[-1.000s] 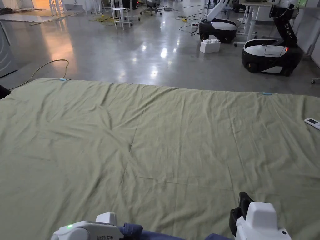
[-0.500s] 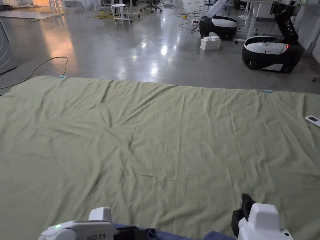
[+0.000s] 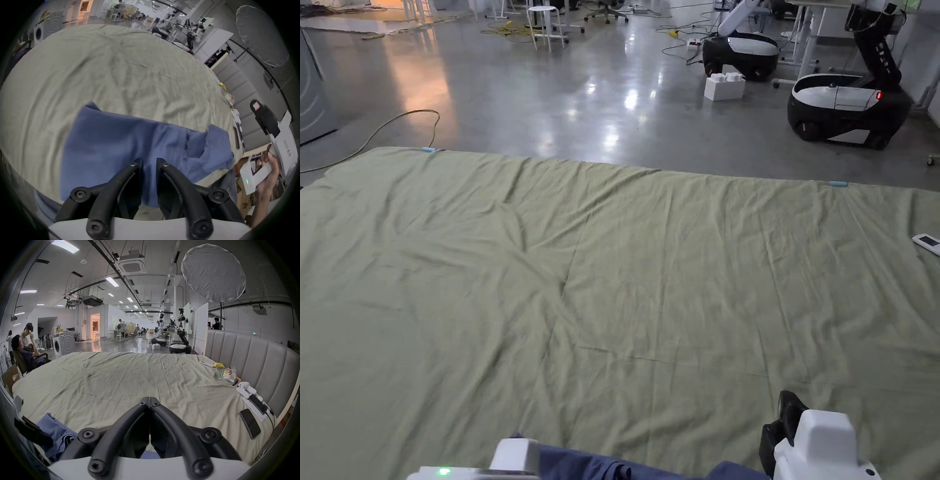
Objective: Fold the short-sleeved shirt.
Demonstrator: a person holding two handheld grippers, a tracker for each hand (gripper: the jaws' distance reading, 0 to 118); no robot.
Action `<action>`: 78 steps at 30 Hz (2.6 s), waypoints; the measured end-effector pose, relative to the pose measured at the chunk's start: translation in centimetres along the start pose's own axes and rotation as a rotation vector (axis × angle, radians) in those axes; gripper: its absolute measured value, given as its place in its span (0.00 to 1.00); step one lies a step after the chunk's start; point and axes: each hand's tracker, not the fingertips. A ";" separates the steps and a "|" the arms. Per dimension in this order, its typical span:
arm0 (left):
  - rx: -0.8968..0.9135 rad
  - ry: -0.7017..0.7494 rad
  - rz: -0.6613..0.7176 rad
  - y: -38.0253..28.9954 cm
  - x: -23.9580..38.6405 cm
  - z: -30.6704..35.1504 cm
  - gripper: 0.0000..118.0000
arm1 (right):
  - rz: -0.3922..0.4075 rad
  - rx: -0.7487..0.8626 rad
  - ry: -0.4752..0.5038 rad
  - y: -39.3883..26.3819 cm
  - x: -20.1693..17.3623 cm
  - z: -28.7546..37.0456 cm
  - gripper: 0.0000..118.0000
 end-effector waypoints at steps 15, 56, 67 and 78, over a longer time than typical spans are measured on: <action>0.014 0.045 -0.074 -1.0 4.1 -3.6 0.14 | -0.006 -0.018 -0.008 -0.3 0.2 0.0 0.01; 0.114 -0.378 0.284 1.1 -14.7 0.3 0.11 | -0.020 -0.016 0.019 0.7 -0.5 0.7 0.01; 0.207 -0.214 0.164 5.0 -12.6 9.3 0.09 | -0.019 -0.006 0.005 1.0 0.4 0.7 0.01; 0.224 0.136 0.040 6.0 -8.8 15.7 0.09 | -0.029 -0.006 0.019 0.7 0.3 0.3 0.01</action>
